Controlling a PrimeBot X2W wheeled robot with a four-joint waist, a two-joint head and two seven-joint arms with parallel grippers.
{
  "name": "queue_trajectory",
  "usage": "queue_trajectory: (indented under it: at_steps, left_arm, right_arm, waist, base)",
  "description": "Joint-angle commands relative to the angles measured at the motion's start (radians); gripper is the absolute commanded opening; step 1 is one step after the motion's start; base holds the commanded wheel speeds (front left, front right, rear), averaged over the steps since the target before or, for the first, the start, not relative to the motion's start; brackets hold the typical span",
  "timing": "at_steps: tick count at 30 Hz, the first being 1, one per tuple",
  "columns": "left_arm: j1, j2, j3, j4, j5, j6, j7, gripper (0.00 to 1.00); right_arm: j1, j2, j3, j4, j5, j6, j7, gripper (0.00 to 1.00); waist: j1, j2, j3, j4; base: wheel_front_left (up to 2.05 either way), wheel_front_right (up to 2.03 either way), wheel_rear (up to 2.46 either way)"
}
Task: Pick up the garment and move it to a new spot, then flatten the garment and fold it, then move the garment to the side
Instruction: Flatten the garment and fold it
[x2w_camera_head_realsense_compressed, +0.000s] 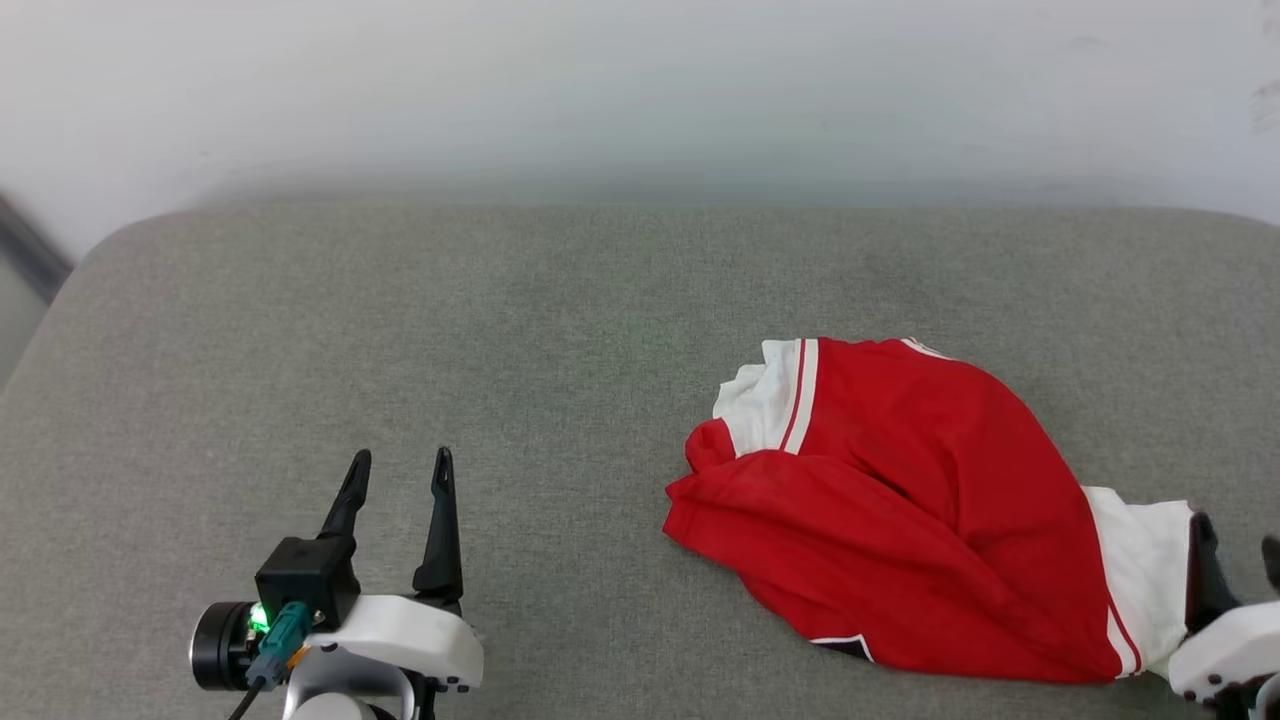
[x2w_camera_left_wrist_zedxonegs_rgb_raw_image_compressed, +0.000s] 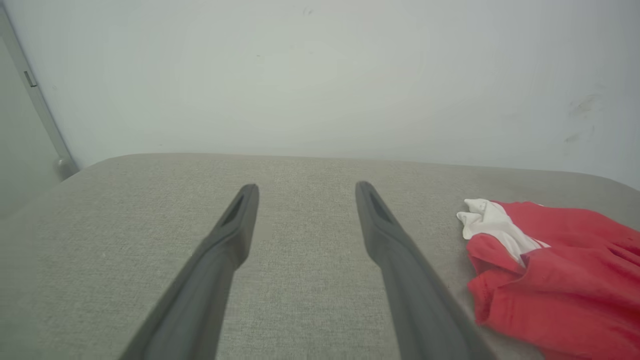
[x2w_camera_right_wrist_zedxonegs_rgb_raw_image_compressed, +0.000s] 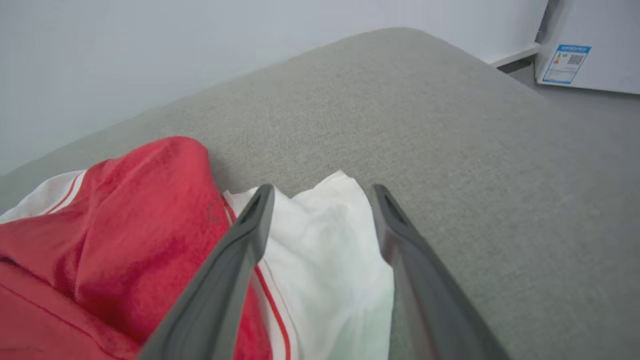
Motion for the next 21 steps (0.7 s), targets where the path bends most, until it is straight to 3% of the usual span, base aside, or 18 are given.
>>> queue_trajectory:
  at_steps: [1,14,21]
  left_arm:
    - [0.014,0.007,0.005,-0.001,-0.007,0.004,0.002,1.0]
    - [0.055,0.029,0.006,0.001,-0.016,0.018,0.032,1.0]
    - [0.015,0.049,-0.015,-0.019,-0.001,0.019,0.093,1.0]
  right_arm:
    - [-0.001,-0.012,0.034,-0.042,-0.012,0.0,-0.039,1.0]
    - [0.084,-0.002,0.273,-0.342,-0.096,0.0,-0.067,1.0]
    - [0.117,0.022,0.327,-0.463,-0.097,0.0,-0.031,1.0]
  waist:
    - [0.0,0.0,-0.013,0.0]
    - [0.0,0.0,-0.047,-0.012]
    - [0.0,0.0,-0.031,-0.038]
  base:
    - [0.0,0.0,0.0]
    - [0.0,0.0,0.0]
    - [0.0,0.0,0.0]
